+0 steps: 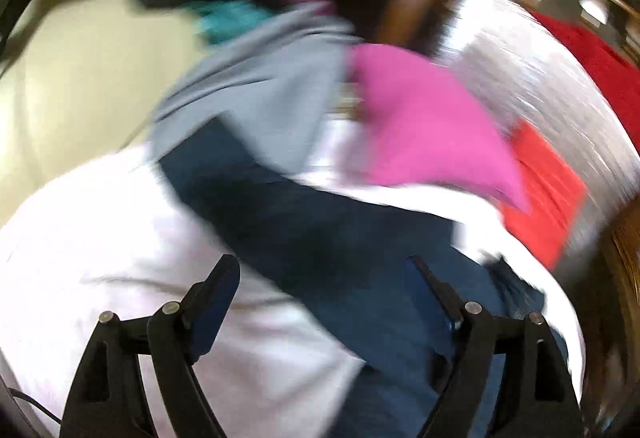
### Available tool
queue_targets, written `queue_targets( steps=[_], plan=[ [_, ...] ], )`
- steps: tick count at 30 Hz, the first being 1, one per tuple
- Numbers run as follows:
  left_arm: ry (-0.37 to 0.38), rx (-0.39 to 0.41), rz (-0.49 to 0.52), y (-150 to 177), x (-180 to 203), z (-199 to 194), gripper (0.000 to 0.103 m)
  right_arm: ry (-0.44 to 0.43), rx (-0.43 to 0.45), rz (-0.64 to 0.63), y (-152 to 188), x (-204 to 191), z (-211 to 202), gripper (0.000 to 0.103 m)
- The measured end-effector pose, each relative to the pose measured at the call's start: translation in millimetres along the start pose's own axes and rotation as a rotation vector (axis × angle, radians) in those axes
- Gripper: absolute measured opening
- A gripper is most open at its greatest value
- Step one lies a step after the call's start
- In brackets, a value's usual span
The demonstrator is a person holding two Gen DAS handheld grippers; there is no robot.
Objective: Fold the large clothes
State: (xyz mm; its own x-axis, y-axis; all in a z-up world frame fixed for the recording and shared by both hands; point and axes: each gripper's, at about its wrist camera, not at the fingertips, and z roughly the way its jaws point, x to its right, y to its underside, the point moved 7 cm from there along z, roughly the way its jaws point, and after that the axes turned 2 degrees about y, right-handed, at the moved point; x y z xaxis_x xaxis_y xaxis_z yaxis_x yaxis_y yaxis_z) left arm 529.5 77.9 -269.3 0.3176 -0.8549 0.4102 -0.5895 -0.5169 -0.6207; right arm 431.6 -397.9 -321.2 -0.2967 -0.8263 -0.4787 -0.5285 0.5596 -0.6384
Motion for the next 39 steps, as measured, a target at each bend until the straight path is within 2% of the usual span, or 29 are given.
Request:
queue_targets(
  steps=[2, 4, 5, 7, 10, 12, 18, 21, 23, 24, 25, 28, 30, 34, 39],
  plan=[
    [0.0, -0.03, -0.131, -6, -35, 15, 0.084, -0.017, -0.082, -0.05, 16, -17, 24, 0.043],
    [0.004, -0.052, -0.232, -9, -61, 31, 0.084, -0.006, -0.217, -0.09, 39, -25, 58, 0.043],
    [0.003, -0.065, -0.269, -10, -72, 38, 0.084, 0.016, -0.256, -0.1, 47, -25, 68, 0.043],
    [0.032, -0.086, -0.339, -11, -85, 54, 0.084, 0.039, -0.246, -0.111, 49, -27, 72, 0.043],
    [0.09, -0.094, -0.411, -12, -95, 70, 0.084, -0.024, -0.19, -0.101, 36, -35, 55, 0.043],
    [0.097, -0.093, -0.427, -14, -99, 78, 0.084, -0.017, -0.127, -0.13, 28, -40, 44, 0.043],
    [0.155, -0.133, -0.443, -13, -99, 109, 0.082, -0.017, -0.102, -0.143, 22, -41, 35, 0.043],
    [0.178, -0.181, -0.438, -7, -94, 125, 0.059, -0.018, -0.095, -0.148, 18, -39, 34, 0.043],
    [0.16, -0.159, -0.409, -8, -92, 129, 0.055, -0.018, -0.091, -0.141, 15, -40, 35, 0.043],
    [0.156, -0.151, -0.39, -10, -89, 129, 0.045, -0.015, -0.088, -0.139, 14, -38, 36, 0.043],
    [0.172, -0.156, -0.377, -10, -86, 131, 0.025, -0.013, -0.086, -0.135, 12, -36, 35, 0.043],
    [0.188, -0.155, -0.333, -11, -74, 130, 0.011, -0.017, -0.077, -0.1, 6, -28, 31, 0.043],
    [0.179, -0.124, -0.272, -16, -62, 119, 0.008, -0.021, -0.064, -0.076, 1, -23, 26, 0.043],
    [0.227, -0.048, -0.141, -28, -17, 81, 0.008, -0.019, -0.025, -0.048, -7, -15, 13, 0.043],
    [0.323, 0.045, 0.101, -14, 74, 16, 0.008, -0.017, -0.001, -0.003, -10, -5, 1, 0.043]
  ],
)
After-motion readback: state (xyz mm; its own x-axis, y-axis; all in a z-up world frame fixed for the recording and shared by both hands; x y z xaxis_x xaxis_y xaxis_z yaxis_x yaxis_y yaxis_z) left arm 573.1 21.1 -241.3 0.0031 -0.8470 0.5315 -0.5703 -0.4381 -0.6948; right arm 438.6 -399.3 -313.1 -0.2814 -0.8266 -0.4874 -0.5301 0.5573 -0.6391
